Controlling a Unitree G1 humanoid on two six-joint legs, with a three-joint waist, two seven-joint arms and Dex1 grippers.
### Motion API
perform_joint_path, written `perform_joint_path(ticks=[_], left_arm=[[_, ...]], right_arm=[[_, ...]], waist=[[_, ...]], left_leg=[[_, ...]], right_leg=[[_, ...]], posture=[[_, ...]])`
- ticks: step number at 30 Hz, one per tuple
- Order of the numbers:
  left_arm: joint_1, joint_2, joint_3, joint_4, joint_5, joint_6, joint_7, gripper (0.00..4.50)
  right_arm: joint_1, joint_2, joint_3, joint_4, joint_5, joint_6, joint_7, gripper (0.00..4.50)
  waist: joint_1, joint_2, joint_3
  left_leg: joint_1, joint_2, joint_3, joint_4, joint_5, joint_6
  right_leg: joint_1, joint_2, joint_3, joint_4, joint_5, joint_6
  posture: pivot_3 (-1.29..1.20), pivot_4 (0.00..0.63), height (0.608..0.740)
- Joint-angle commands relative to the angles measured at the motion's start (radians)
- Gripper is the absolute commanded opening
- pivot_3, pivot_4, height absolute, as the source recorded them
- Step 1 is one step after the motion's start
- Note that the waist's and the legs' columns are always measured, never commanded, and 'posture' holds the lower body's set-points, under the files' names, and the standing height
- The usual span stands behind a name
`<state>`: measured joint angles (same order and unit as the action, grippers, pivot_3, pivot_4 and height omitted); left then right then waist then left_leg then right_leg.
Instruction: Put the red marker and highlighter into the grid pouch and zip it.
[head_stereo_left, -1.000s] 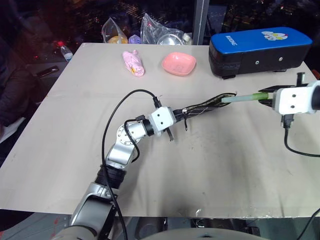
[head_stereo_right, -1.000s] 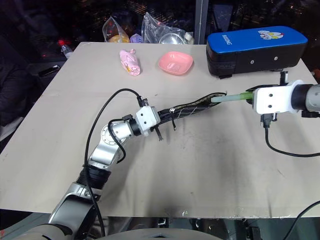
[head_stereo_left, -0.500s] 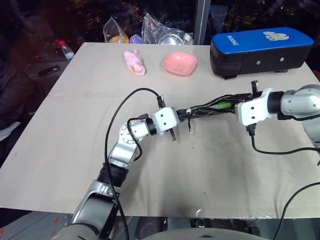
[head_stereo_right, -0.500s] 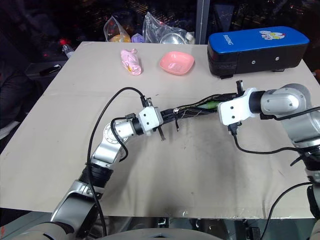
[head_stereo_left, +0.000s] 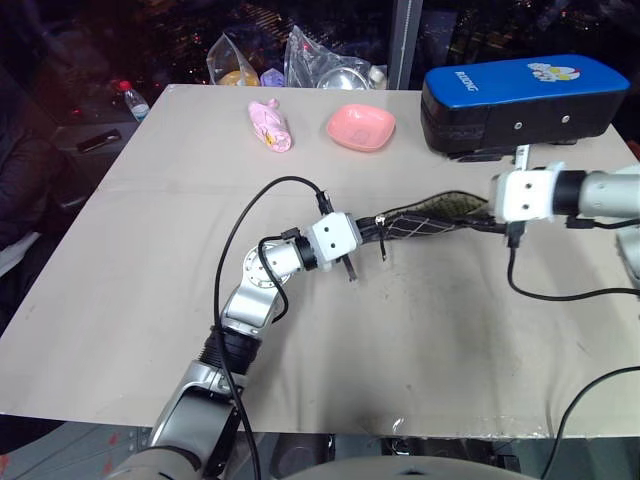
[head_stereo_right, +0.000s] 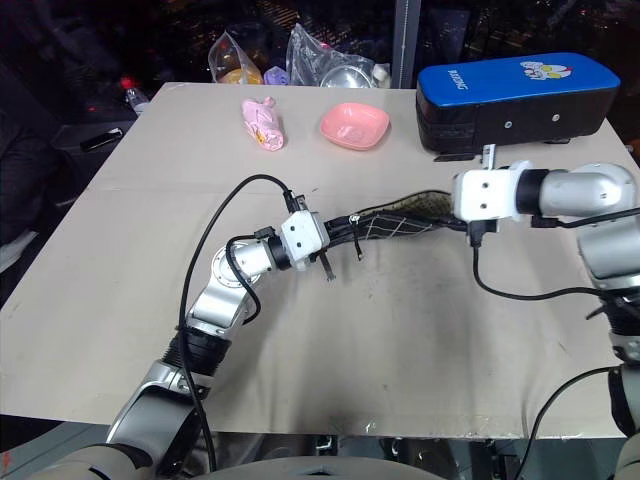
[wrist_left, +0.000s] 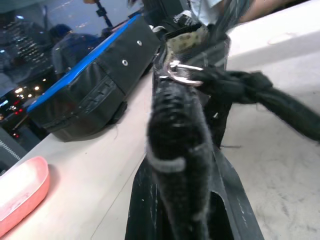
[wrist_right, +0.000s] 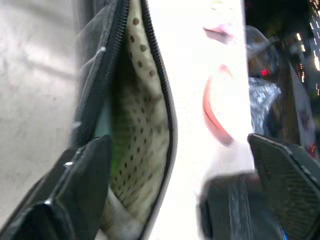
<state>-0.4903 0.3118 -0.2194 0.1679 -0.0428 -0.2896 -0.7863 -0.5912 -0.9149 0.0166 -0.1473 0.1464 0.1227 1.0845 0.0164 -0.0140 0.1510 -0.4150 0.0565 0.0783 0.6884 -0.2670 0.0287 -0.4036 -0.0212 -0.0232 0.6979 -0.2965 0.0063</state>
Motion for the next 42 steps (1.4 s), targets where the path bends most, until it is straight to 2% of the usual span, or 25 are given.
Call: perform_joint_path(ticks=[1,5,8,11,15,24,25,27,32,33,38,42], left_arm=[[-0.003,-0.015,0.015,-0.034,-0.024,-0.001,0.019,0.0],[-0.007,-0.025,0.016,-0.027,-0.026,0.005,0.015,0.0],[-0.012,-0.031,0.015,-0.022,-0.026,0.007,0.01,0.0],[-0.017,-0.034,0.015,-0.016,-0.026,0.006,0.005,0.0],[-0.019,-0.034,0.016,-0.014,-0.025,0.005,0.0,0.0],[-0.019,-0.035,0.017,-0.015,-0.02,0.007,0.003,0.0],[-0.019,-0.036,0.017,-0.014,-0.019,0.006,0.004,0.0],[-0.019,-0.036,0.017,-0.012,-0.02,0.006,0.004,0.0],[-0.019,-0.035,0.018,-0.01,-0.02,0.006,0.003,0.0],[-0.019,-0.035,0.018,-0.01,-0.02,0.006,0.003,0.0],[-0.02,-0.035,0.02,-0.009,-0.02,0.005,0.003,0.0],[-0.015,-0.032,0.021,-0.014,-0.019,0.006,0.004,0.0]], right_arm=[[0.077,0.012,-0.195,-0.323,0.454,0.553,-0.121,4.16],[0.172,0.041,-0.282,-0.482,0.827,0.86,-0.3,4.16],[0.196,0.153,-0.256,-0.506,1.011,0.98,-0.57,4.16],[0.179,0.288,-0.189,-0.48,1.025,1.02,-0.794,4.16],[0.128,0.435,-0.129,-0.444,1.044,1.048,-0.982,4.16],[0.11,0.581,-0.088,-0.413,1.086,1.042,-1.16,4.16],[0.11,0.586,-0.088,-0.411,1.087,1.04,-1.17,3.66],[0.115,0.587,-0.087,-0.411,1.086,1.038,-1.184,2.94],[0.131,0.564,-0.082,-0.42,1.091,1.042,-1.183,0.36],[0.134,0.557,-0.078,-0.424,1.093,1.045,-1.177,0.17],[0.15,0.528,-0.065,-0.428,1.092,1.046,-1.163,0.17],[0.159,0.502,-0.106,-0.413,1.08,1.027,-1.183,0.17]], waist=[[-0.001,0.0,0.0],[-0.003,0.0,0.0],[-0.005,-0.001,-0.001],[-0.005,-0.002,-0.002],[-0.005,-0.002,-0.002],[-0.004,-0.002,-0.002],[-0.004,-0.002,-0.002],[-0.004,-0.002,-0.002],[-0.004,-0.002,-0.002],[-0.004,-0.002,-0.002],[-0.004,-0.002,-0.002],[-0.004,-0.002,-0.002]], left_leg=[[0.0,0.0,-0.001,0.0,0.0,0.0],[0.0,0.0,-0.002,0.0,0.0,0.0],[0.001,0.0,-0.002,0.0,0.0,0.001],[0.0,0.0,-0.002,0.0,0.0,0.001],[0.0,0.0,-0.002,0.0,0.0,0.0],[-0.001,0.0,-0.002,0.0,0.0,0.001],[-0.001,0.0,-0.002,0.0,0.0,0.001],[-0.001,0.0,-0.002,0.0,0.0,0.001],[-0.001,0.0,-0.002,-0.001,0.0,0.001],[-0.001,0.0,-0.002,-0.001,0.0,0.001],[-0.001,0.0,-0.002,-0.001,-0.001,0.003],[-0.001,0.0,-0.002,-0.001,-0.001,0.003]], right_leg=[[0.0,0.0,0.0,0.0,0.0,0.0],[0.001,-0.001,-0.001,0.001,0.0,0.0],[0.001,0.0,-0.001,0.001,0.001,-0.001],[0.001,0.0,-0.001,0.002,0.001,-0.001],[0.0,0.001,-0.001,0.001,0.001,-0.001],[0.0,0.001,-0.001,0.0,0.001,-0.001],[0.0,0.001,-0.001,0.0,0.001,-0.001],[0.0,0.001,-0.001,0.0,0.001,-0.001],[0.0,0.001,-0.001,-0.001,0.001,-0.001],[0.0,0.001,-0.001,-0.001,0.001,-0.001],[0.0,0.001,-0.001,-0.001,0.001,-0.001],[0.0,0.001,-0.001,-0.001,0.001,-0.001]], posture=[[0.0,0.15,0.716],[0.0,0.15,0.716],[0.0,0.15,0.716],[0.0,0.15,0.716],[0.0,0.15,0.716],[0.0,0.15,0.716],[0.0,0.15,0.716],[0.0,0.15,0.716],[0.0,0.15,0.716],[0.0,0.15,0.716],[0.0,0.15,0.716],[0.0,0.15,0.716]])
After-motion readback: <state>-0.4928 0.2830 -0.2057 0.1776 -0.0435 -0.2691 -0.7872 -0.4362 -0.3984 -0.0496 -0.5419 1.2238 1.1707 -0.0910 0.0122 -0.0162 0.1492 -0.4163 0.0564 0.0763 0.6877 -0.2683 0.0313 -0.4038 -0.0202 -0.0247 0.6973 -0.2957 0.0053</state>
